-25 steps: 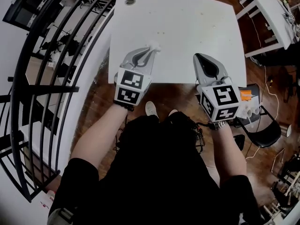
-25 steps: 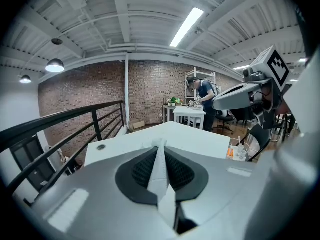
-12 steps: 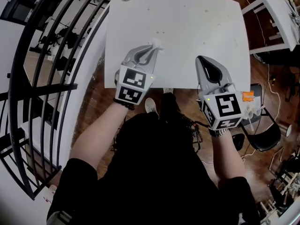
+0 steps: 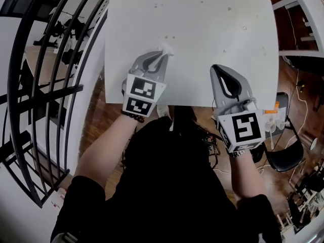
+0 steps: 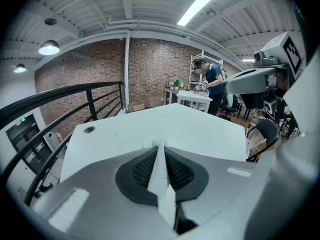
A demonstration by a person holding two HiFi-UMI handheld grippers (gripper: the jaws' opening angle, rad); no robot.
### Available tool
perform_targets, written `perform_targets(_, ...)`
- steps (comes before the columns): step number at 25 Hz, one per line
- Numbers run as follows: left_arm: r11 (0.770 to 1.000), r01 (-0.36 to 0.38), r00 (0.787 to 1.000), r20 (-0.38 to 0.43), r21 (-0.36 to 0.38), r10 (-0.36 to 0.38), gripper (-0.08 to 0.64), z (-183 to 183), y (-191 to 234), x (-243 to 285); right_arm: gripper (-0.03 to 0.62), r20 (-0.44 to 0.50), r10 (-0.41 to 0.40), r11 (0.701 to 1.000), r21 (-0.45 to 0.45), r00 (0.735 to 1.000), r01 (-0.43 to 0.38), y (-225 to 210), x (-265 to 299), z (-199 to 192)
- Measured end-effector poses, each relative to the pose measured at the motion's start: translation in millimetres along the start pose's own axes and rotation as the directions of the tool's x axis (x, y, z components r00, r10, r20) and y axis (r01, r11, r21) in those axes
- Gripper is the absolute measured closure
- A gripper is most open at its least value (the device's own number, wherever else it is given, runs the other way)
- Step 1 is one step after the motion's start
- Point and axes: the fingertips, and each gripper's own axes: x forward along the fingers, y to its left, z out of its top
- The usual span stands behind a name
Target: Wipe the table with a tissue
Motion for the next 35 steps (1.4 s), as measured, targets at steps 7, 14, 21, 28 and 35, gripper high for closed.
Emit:
perform_targets(7, 0.999, -0.020, 0.997, -0.071, -0.048, 0.017, 0.534, -22, -3, 23, 0.600, -0.032, 0.046, 0.999, 0.021, 0.998, -0.045, -11, 14, -19)
perform_targets(14, 0.992, -0.097, 0.988, -0.130, -0.075, 0.087, 0.534, -32, 17, 41, 0.600, -0.061, 0.080, 0.996, 0.036, 0.995, -0.078, -30, 31, -28)
perform_targets(21, 0.983, -0.168, 0.976, -0.155, -0.080, 0.154, 0.534, -41, 47, 39, 0.600, -0.044, 0.124, 0.991, 0.055, 0.991, -0.121, -29, 53, -23)
perform_targets(28, 0.975, -0.205, 0.965, -0.182, -0.087, 0.187, 0.534, -48, 66, 47, 0.600, -0.138, 0.154, 0.988, 0.039, 0.978, -0.151, -31, 63, -40)
perform_targets(35, 0.969, -0.221, 0.959, -0.203, -0.106, 0.197, 0.534, -52, 76, 58, 0.600, -0.057, 0.153, 0.986, 0.076, 0.987, -0.149, -34, 74, -28)
